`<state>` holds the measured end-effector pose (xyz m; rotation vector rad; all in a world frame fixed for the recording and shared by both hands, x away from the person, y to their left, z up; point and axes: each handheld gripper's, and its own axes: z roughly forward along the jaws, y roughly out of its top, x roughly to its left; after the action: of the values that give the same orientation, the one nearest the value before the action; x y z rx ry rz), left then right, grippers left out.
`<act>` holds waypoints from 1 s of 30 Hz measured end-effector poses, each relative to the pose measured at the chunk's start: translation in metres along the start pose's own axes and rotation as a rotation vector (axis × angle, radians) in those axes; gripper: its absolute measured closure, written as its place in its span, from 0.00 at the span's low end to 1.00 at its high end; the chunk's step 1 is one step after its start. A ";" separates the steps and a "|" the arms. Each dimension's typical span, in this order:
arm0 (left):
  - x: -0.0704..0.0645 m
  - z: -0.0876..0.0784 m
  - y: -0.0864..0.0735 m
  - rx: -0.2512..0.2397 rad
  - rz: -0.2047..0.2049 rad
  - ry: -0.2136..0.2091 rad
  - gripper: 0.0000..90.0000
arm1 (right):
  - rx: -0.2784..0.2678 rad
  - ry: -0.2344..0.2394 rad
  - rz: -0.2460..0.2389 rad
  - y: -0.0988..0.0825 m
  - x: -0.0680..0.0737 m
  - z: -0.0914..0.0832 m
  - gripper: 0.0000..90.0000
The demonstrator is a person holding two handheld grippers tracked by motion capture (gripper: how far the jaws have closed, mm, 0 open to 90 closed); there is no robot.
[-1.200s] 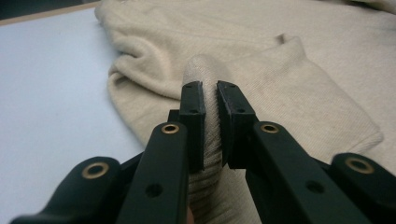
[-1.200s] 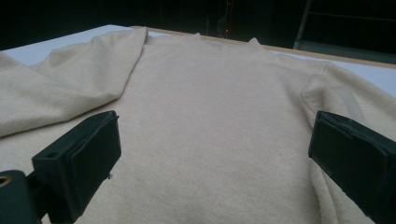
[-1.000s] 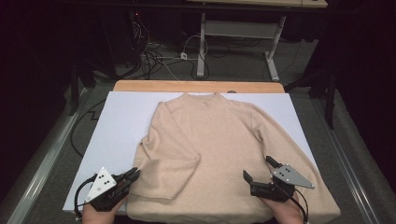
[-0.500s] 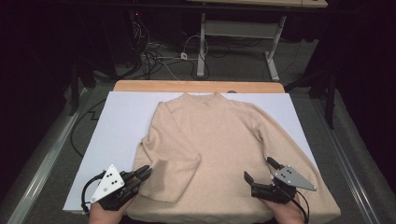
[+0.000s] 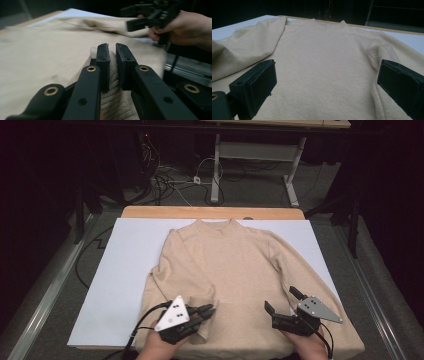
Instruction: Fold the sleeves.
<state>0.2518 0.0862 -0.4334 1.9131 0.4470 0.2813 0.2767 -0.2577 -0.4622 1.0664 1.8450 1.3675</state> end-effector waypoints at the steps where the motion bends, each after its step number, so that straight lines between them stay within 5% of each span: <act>1: -0.005 0.008 0.001 0.005 0.007 -0.024 0.88 | 0.000 -0.002 0.001 0.000 0.000 0.000 0.03; 8: -0.046 0.057 0.001 0.061 0.053 -0.165 0.88 | -0.005 -0.011 0.001 0.000 -0.002 -0.003 0.03; 13: -0.059 0.073 -0.006 0.112 0.070 -0.211 0.87 | -0.014 -0.019 0.011 0.001 -0.004 -0.006 0.03; 15: -0.058 0.073 -0.007 0.114 0.050 -0.227 0.73 | -0.017 -0.019 0.016 0.001 -0.005 -0.006 0.03; 21: -0.046 0.044 0.000 0.060 0.024 -0.156 0.53 | -0.015 -0.016 0.004 0.001 -0.003 -0.006 0.03; 30: 0.030 -0.025 -0.021 0.052 -0.107 0.122 0.26 | -0.001 -0.003 -0.010 0.001 0.001 -0.002 0.04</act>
<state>0.2656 0.1272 -0.4441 1.9214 0.6415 0.3200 0.2749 -0.2573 -0.4603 1.0570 1.8451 1.3607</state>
